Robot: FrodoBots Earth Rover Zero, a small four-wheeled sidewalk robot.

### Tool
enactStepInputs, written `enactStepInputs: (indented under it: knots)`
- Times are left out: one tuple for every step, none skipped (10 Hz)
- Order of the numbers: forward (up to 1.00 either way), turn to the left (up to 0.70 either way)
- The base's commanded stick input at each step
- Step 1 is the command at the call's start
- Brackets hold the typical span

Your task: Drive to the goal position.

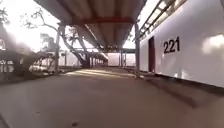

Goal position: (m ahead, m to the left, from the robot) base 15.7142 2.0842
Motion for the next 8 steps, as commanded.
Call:
enactStepInputs:
  knots:
    - [0.85, 0.00]
    - [0.85, 0.28]
    - [0.85, 0.34]
    - [0.85, 0.34]
    - [0.85, 0.34]
    - [0.85, 0.26]
    - [0.85, 0.00]
    - [0.85, 0.00]
